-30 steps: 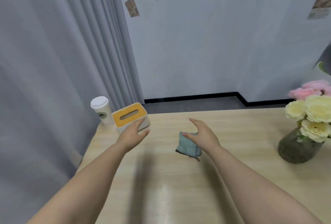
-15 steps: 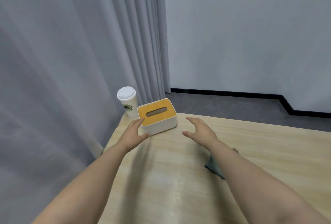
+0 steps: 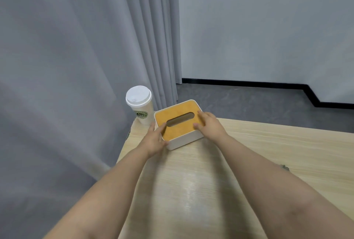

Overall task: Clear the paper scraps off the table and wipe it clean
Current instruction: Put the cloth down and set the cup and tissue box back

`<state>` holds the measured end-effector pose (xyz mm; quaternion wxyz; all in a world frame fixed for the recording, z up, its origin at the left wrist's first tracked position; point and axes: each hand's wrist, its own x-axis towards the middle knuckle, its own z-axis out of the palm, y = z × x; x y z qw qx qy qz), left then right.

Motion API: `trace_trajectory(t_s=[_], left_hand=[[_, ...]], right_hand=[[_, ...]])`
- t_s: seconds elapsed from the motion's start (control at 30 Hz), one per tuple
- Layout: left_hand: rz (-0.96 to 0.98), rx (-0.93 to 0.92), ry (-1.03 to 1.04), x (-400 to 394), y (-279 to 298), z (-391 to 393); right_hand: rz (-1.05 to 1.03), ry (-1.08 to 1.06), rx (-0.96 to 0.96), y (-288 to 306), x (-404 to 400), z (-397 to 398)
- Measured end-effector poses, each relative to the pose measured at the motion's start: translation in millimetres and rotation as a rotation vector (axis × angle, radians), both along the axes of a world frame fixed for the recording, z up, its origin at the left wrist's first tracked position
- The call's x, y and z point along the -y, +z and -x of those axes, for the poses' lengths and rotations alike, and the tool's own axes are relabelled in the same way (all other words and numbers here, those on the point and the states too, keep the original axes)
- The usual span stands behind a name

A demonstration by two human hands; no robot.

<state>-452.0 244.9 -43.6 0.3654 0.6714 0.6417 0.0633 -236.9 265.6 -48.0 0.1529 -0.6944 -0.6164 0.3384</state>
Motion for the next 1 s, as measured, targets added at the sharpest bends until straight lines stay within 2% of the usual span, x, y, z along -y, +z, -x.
trace_trajectory(t_s=[0.1, 0.2, 0.3, 0.5, 0.73, 1.0], left_hand=[[0.046, 0.022, -0.026, -2.9, -1.6, 3.5], [0.002, 0.048, -0.060, -0.8, -3.6, -1.8], [-0.052, 0.018, -0.042, 0.2, -3.6, -7.2], [-0.041, -0.077, -0.167, 7.0, 12.9, -23.8], [-0.082, -0.131, -0.287, 33.2, 39.3, -90.7], [-0.127, -0.113, -0.387, 68.9, 53.1, -216.2]], right_hand=[[0.033, -0.037, -0.006, -10.6, -3.7, 8.2], [0.022, -0.087, -0.008, -15.2, -2.1, 15.5], [0.013, -0.122, -0.020, -13.2, 2.8, 16.3], [0.012, -0.177, -0.031, -2.8, 28.6, -3.3], [-0.029, -0.270, -0.033, 23.6, 73.2, -69.8], [-0.059, -0.402, -0.031, 36.4, 133.0, -190.9]])
